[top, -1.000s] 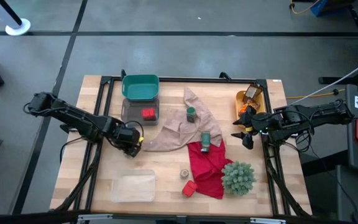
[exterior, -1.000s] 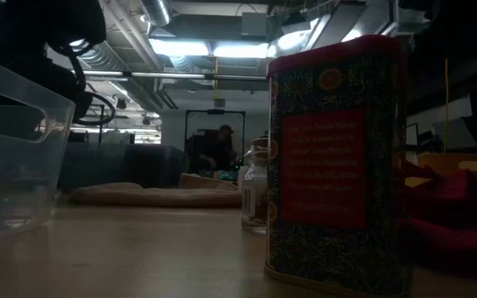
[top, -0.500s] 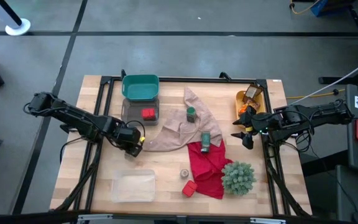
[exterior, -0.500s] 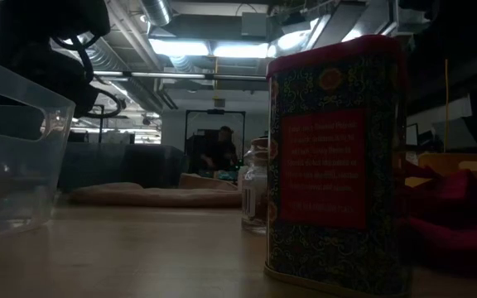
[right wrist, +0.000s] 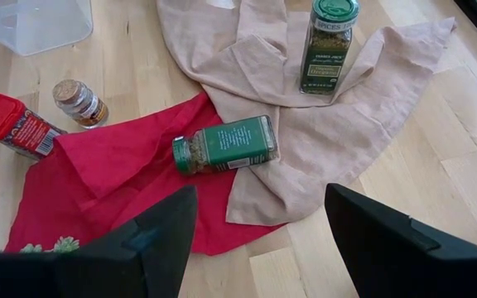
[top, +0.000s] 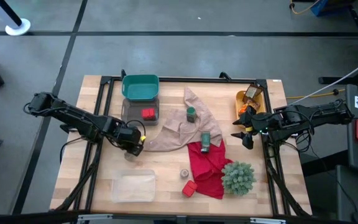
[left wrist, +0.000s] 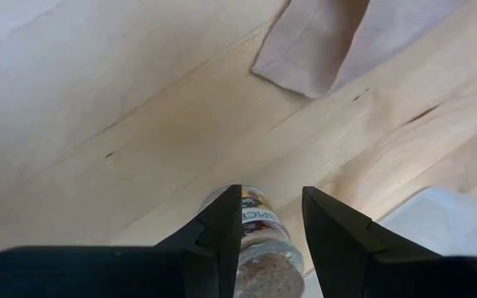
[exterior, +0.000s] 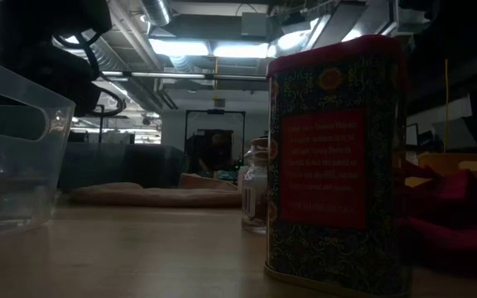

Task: Sort spices by type
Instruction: Put the left brown seasoning bottle into the transparent bin

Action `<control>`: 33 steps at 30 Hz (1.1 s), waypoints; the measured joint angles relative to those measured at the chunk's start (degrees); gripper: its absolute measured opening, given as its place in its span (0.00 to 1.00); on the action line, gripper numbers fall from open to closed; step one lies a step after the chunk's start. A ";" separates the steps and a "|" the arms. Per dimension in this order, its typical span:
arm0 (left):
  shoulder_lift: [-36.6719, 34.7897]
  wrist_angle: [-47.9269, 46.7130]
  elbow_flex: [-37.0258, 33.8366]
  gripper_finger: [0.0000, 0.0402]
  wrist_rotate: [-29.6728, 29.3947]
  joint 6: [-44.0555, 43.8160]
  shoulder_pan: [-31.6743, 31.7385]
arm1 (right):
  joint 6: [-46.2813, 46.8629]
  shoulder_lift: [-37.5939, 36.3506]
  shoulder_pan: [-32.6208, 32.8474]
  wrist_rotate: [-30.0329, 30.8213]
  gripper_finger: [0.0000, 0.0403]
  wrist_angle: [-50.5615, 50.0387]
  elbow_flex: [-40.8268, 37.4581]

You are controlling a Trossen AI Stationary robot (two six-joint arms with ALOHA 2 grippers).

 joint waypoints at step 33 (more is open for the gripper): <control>1.46 0.04 0.00 0.28 -4.63 9.55 -0.04 | -1.38 0.00 0.00 -0.66 0.66 -0.97 0.01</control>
